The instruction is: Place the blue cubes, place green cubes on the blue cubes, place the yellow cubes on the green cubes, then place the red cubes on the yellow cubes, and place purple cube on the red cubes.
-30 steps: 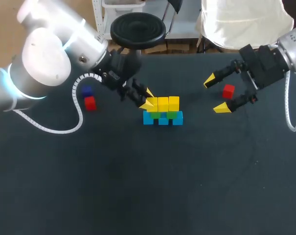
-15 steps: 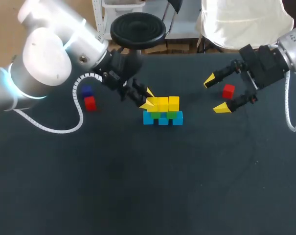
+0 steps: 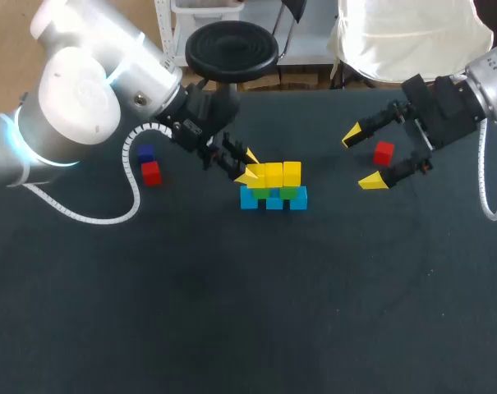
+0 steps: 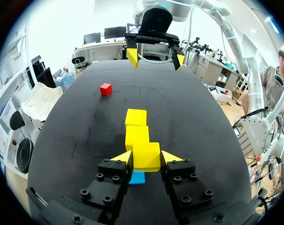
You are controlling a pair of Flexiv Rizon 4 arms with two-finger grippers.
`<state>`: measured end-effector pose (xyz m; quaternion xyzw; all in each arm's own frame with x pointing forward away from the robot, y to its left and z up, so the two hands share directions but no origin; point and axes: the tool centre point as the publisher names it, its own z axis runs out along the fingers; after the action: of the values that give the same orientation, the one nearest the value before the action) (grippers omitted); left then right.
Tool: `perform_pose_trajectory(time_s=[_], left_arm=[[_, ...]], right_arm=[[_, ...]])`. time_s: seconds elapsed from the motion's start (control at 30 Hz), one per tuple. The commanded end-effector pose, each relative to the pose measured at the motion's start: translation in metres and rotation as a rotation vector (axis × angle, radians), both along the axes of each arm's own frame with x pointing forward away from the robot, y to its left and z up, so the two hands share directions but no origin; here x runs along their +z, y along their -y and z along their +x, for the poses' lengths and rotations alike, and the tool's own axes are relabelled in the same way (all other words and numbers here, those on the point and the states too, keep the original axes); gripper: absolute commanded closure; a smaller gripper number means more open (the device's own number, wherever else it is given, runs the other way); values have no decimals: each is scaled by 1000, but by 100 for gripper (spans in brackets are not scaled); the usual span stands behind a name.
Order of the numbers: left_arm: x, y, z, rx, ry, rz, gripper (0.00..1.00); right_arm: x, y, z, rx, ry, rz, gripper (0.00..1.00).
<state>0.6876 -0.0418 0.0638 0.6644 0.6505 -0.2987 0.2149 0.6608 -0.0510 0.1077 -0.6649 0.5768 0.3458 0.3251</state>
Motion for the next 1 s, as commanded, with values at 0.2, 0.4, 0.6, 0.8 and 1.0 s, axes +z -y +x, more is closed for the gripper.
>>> perform_pose_trajectory(time_s=[0.2,0.4,0.6,0.8,1.0], left_arm=[[-3,0,2,-1,-7,4,100],[-3,0,2,-1,-7,5,100],[-3,0,2,-1,-7,7,100],[-3,0,2,1,-5,10,100],[-2,1,4,6,-8,14,100]], right_arm=[[0,0,-1,-1,2,2,0],[0,0,-1,-1,2,2,0],[0,0,-1,-1,2,2,0],[0,0,-1,-1,2,2,0],[0,0,-1,-1,2,2,0]])
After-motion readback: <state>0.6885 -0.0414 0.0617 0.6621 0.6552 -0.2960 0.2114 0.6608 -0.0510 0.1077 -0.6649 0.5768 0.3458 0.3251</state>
